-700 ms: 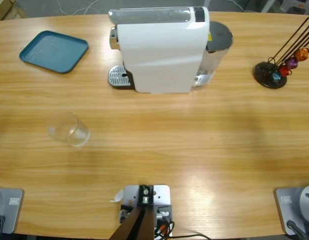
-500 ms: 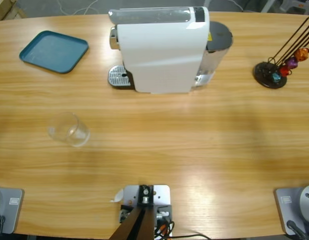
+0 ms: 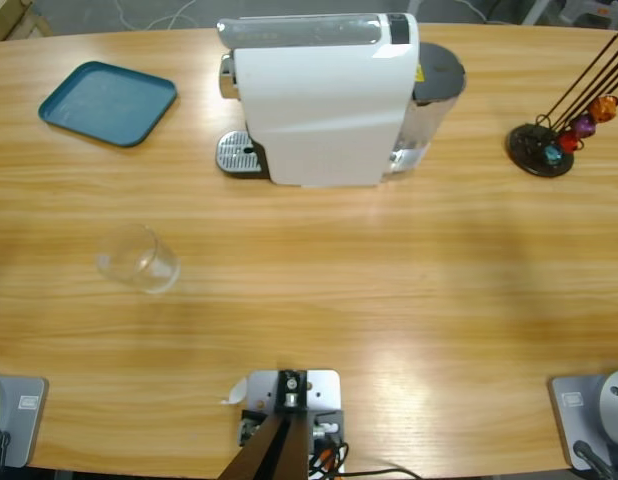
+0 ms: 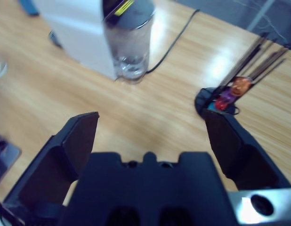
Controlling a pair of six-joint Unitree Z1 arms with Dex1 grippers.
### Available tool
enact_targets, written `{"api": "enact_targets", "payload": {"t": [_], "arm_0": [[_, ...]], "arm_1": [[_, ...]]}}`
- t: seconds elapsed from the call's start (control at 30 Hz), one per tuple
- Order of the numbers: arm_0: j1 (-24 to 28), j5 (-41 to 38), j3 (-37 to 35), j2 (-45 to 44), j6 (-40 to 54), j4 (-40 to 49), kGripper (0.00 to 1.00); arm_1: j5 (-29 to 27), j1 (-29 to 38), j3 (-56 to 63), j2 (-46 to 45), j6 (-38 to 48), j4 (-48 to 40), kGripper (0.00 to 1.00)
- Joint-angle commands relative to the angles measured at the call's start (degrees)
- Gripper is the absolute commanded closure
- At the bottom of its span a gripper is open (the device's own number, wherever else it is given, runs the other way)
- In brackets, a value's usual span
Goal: Pour coffee
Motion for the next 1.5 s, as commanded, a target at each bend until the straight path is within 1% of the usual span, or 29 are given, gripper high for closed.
{"api": "enact_targets", "payload": {"t": [0.03, 0.1, 0.13, 0.17, 0.27, 0.33, 0.4, 0.5, 0.53, 0.57, 0.63, 0.7, 0.77, 0.8, 0.87, 0.93, 1.03, 1.1, 1.2, 1.3, 1.37, 1.5], "arm_0": [[-0.4, 0.6, 1.7, -0.6, -0.7, -0.6, 0.0], [-0.4, 0.6, 1.7, -0.5, -0.7, -0.6, 0.0], [-0.4, 0.6, 1.7, -0.5, -0.7, -0.6, 0.0], [-0.4, 0.5, 1.7, -0.5, -0.7, -0.6, 0.0], [-0.5, 0.5, 1.6, -0.2, -0.7, -0.6, 0.0], [-0.5, 0.5, 1.6, 0.2, -0.7, -0.6, 0.0], [-0.5, 0.5, 1.5, 0.6, -0.7, -0.6, 0.0], [-0.5, 0.7, 1.6, -0.1, -0.8, -0.6, 0.0], [-0.4, 1.0, 1.6, -0.2, -1.0, -0.6, 0.0], [-0.5, 1.4, 1.9, -0.5, -1.3, -1.7, 0.0], [-0.4, 2.0, 3.8, -0.5, -3.8, -6.7, 0.0], [-0.4, 2.9, 3.6, 2.9, -5.2, -9.4, 0.0], [-0.4, 2.9, 2.7, 7.8, -5.7, -13.4, 0.0], [-0.4, 2.9, 1.5, 10.8, -6.3, -15.2, 0.0], [-0.1, 2.7, -2.9, 17.5, -9.2, -16.7, 0.0], [0.3, 2.1, -8.4, 24.0, -12.5, -17.2, 0.004], [1.0, 1.2, -14.6, 32.5, -19.3, -19.7, 0.0], [1.9, -2.6, -19.7, 38.5, -24.2, -20.3, 0.004], [2.3, -6.6, -24.5, 45.2, -30.2, -20.4, 0.027], [2.3, -7.8, -26.2, 49.9, -35.7, -22.5, 0.027], [2.3, -8.0, -26.8, 52.7, -36.8, -24.2, 0.027], [2.3, -9.7, -29.0, 56.8, -38.5, -24.4, 0.027]], "arm_1": [[-5.1, -7.4, 3.2, 6.3, 0.9, -7.7, 0.036], [-3.1, -13.0, 5.6, 9.1, 0.9, -13.4, 0.046], [-1.7, -15.3, 6.6, 10.4, 0.9, -15.9, 0.093], [0.1, -17.4, 7.8, 11.7, 0.9, -18.5, 0.114], [4.0, -22.5, 10.5, 17.1, 0.6, -24.6, 0.115], [4.7, -24.6, 11.5, 20.3, 0.2, -27.7, 0.115], [4.7, -25.2, 11.8, 22.3, -0.3, -29.9, 0.11], [4.8, -25.2, 11.4, 21.2, -0.7, -30.3, 0.113], [5.3, -24.4, 11.4, 19.6, -0.7, -29.9, 0.115], [7.0, -21.8, 11.3, 16.7, -0.5, -28.5, 0.115], [9.5, -16.6, 11.2, 12.3, -0.1, -24.5, 0.115], [12.4, -12.5, 11.1, 9.8, -0.2, -19.5, 0.08], [12.9, -10.7, 10.4, 7.6, -0.7, -17.4, 0.058], [12.9, -10.6, 8.9, 7.8, -1.0, -15.3, 0.042], [13.0, -10.6, 7.0, 9.6, -2.2, -13.9, 0.002], [13.7, -10.5, 5.3, 10.9, -3.2, -12.3, 0.002], [13.9, -10.5, 3.1, 11.9, -5.1, -8.5, 0.004], [13.8, -10.5, 1.9, 11.8, -6.1, -6.2, 0.004], [13.6, -10.5, 1.4, 12.3, -6.5, -5.6, 0.004], [13.8, -10.5, 0.8, 12.9, -6.5, -4.9, 0.004], [13.6, -10.5, 1.0, 12.5, -6.9, -5.3, 0.002], [14.5, -10.5, 0.6, 14.4, -8.1, -5.0, 0.002]]}}
